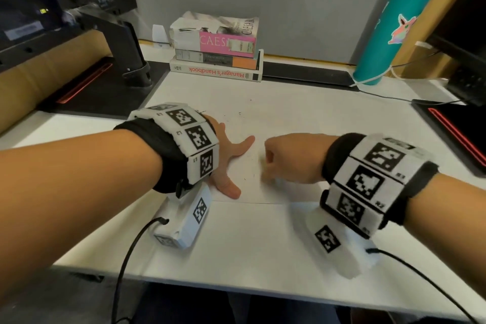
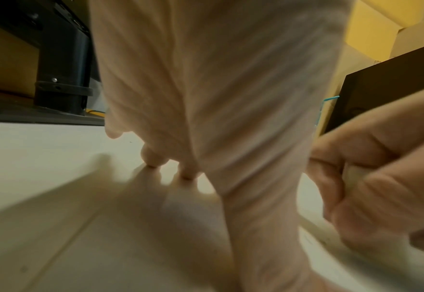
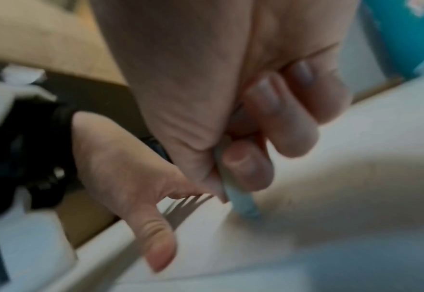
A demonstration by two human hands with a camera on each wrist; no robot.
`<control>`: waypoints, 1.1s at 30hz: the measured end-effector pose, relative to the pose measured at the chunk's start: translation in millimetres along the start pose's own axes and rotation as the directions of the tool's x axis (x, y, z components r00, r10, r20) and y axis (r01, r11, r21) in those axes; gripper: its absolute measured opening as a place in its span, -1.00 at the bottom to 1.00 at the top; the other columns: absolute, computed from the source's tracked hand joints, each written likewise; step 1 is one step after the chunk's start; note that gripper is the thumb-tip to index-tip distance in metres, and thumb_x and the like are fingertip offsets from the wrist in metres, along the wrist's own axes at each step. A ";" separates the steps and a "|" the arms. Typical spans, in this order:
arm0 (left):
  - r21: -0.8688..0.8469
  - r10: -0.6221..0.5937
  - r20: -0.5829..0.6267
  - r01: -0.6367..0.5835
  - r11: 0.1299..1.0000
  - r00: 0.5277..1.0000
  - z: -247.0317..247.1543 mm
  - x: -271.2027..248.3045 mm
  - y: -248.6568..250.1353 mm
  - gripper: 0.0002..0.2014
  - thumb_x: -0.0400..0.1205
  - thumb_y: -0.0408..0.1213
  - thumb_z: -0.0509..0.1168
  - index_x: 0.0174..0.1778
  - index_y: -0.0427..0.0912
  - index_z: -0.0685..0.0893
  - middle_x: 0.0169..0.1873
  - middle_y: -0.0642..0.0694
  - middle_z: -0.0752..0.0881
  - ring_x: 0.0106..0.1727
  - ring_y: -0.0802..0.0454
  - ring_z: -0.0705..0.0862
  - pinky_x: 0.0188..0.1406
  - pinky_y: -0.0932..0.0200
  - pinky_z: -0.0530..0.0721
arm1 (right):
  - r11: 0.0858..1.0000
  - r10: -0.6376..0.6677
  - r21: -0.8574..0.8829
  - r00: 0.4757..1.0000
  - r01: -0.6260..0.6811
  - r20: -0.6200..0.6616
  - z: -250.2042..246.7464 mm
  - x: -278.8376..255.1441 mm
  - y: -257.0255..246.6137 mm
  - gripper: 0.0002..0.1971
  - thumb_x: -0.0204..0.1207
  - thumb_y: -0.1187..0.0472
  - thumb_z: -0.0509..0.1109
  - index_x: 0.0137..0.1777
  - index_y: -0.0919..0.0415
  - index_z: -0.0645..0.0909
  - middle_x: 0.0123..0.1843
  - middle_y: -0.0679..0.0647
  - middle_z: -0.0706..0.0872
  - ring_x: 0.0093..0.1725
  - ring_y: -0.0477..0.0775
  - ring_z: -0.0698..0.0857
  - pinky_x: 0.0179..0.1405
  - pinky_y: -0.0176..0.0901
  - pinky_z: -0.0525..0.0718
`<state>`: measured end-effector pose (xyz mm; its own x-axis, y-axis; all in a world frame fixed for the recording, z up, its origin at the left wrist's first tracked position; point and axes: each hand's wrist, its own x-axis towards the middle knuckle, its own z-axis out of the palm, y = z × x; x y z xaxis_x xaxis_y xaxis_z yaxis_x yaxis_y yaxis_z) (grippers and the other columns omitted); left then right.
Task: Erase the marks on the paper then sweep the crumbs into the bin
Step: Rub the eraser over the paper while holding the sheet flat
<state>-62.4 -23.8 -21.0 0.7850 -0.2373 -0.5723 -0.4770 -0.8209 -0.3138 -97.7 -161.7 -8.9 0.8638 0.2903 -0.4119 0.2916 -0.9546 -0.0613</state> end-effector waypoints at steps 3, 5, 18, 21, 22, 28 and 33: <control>-0.003 0.001 0.006 -0.001 1.000 1.000 0.2 0.5 -0.9 0.14 0.39 0.42 0.27 0.53 0.25 -0.52 0.65 -0.39 -0.18 0.64 -0.37 0.06 0.50 -0.20 0.20 | 0.972 -0.001 0.235 1.000 -0.003 0.016 8.2 -3.8 11.2 -0.83 0.56 0.18 0.25 -0.22 0.24 0.54 -0.31 0.08 0.61 -0.39 0.00 0.47 -0.37 -0.22 0.43; -0.010 0.003 0.008 -0.003 1.000 1.000 -0.2 -0.1 -2.0 0.15 0.39 0.43 0.27 0.54 0.25 -0.52 0.64 -0.40 -0.19 0.64 -0.38 0.06 0.50 -0.20 0.21 | 0.954 0.047 0.292 0.996 -0.065 0.070 6.5 -14.1 29.3 -0.86 0.53 0.21 0.28 -0.20 0.26 0.58 -0.27 0.18 0.60 -0.33 0.07 0.47 -0.30 -0.17 0.44; -0.043 0.012 0.016 -0.012 0.999 1.000 1.4 0.2 -3.1 0.14 0.39 0.41 0.27 0.53 0.26 -0.52 0.64 -0.37 -0.24 0.65 -0.36 0.03 0.51 -0.18 0.19 | 0.996 0.079 0.046 0.996 -0.081 0.048 -0.5 -10.8 23.5 -0.85 0.57 0.13 0.23 -0.14 0.20 0.52 -0.24 0.09 0.58 -0.36 0.01 0.45 -0.38 -0.22 0.38; -0.030 0.007 0.019 -0.006 1.000 1.000 1.5 1.5 -1.8 0.15 0.39 0.42 0.28 0.53 0.26 -0.53 0.64 -0.37 -0.25 0.65 -0.38 0.01 0.53 -0.22 0.14 | 0.999 0.038 -0.007 0.999 -0.038 0.005 5.4 -7.8 10.7 -0.85 0.62 0.13 0.15 -0.09 0.17 0.49 -0.34 -0.05 0.47 -0.41 -0.11 0.37 -0.46 -0.29 0.29; -0.035 0.005 0.023 -0.005 0.999 1.000 2.0 1.7 -1.6 0.15 0.39 0.41 0.28 0.53 0.26 -0.53 0.64 -0.36 -0.26 0.65 -0.38 0.00 0.53 -0.22 0.14 | 0.997 0.028 0.066 1.000 -0.028 0.001 7.7 -8.1 10.2 -0.86 0.61 0.14 0.18 -0.15 0.15 0.46 -0.35 -0.07 0.47 -0.41 -0.12 0.38 -0.44 -0.29 0.31; -0.014 0.002 -0.006 -0.002 1.000 1.000 -0.3 -0.6 -0.8 0.14 0.39 0.42 0.27 0.54 0.25 -0.51 0.64 -0.39 -0.21 0.65 -0.38 0.01 0.53 -0.23 0.14 | 0.988 0.099 -0.123 0.994 -0.092 0.047 -3.8 -16.0 24.2 -0.86 0.60 0.13 0.20 -0.08 0.19 0.49 -0.29 -0.02 0.50 -0.42 -0.11 0.36 -0.47 -0.32 0.31; -0.033 0.005 0.005 -0.005 0.999 1.000 4.1 -0.3 -1.0 0.14 0.40 0.40 0.28 0.55 0.24 -0.51 0.64 -0.36 -0.24 0.65 -0.37 -0.02 0.53 -0.23 0.12 | 0.987 0.033 0.160 0.999 -0.035 0.014 7.5 -14.1 21.7 -0.82 0.57 0.18 0.24 -0.25 0.21 0.41 -0.34 0.08 0.50 -0.42 -0.04 0.38 -0.51 -0.34 0.29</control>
<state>-63.8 -20.8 -23.7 0.7805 -0.2386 -0.5778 -0.4673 -0.8367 -0.2857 -106.7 -187.0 -11.2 0.8670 0.2574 -0.4266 0.1918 -0.9626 -0.1911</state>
